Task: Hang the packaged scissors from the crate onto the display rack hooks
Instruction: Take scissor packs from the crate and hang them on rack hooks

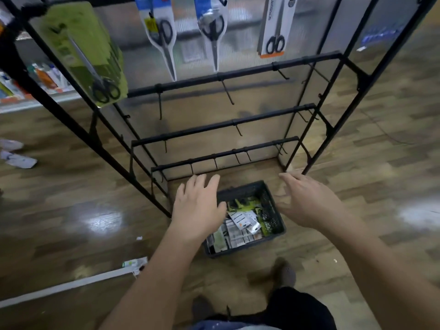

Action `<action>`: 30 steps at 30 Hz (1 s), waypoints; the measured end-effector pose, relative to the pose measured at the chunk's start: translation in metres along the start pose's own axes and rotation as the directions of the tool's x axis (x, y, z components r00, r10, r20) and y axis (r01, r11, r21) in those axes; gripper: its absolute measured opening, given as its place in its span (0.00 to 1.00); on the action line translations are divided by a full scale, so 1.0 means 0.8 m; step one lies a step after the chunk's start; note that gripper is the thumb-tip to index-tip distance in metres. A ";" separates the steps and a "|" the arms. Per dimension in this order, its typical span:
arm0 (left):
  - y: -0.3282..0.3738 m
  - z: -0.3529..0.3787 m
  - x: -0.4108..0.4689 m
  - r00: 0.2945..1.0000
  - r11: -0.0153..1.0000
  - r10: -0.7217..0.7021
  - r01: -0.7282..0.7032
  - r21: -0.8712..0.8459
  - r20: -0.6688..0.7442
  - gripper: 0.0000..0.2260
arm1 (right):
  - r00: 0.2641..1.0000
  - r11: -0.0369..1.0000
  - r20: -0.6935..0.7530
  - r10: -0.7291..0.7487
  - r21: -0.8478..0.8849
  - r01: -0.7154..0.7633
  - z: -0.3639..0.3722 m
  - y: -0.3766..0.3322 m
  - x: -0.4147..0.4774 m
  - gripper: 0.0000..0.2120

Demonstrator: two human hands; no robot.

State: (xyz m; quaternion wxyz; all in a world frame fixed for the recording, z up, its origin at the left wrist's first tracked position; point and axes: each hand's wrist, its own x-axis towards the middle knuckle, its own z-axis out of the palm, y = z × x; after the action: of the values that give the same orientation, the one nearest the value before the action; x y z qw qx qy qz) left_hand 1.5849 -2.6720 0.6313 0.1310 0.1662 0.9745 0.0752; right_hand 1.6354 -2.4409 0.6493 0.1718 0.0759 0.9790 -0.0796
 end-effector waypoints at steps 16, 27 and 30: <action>0.013 0.340 0.272 0.942 0.990 -0.103 0.129 -0.060 0.320 0.26 | 0.892 0.998 0.450 -0.047 -0.018 0.062 0.281 0.148 0.324 0.30; -0.070 0.906 0.446 0.672 0.631 -0.336 0.681 -0.372 0.660 0.29 | 0.748 0.957 0.653 0.121 0.124 -0.263 0.846 0.208 0.581 0.33; -0.066 0.985 0.469 0.562 0.306 -0.448 0.827 -0.471 0.696 0.31 | 0.790 0.958 0.596 0.142 0.119 -0.261 0.917 0.211 0.609 0.39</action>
State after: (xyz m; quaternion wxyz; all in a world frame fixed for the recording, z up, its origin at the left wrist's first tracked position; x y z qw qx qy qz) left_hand 1.4480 -2.5110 -0.2172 0.4217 -0.3098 0.7634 0.3788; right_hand 1.4506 -2.3511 -0.2235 0.4619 0.1686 0.8529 -0.1754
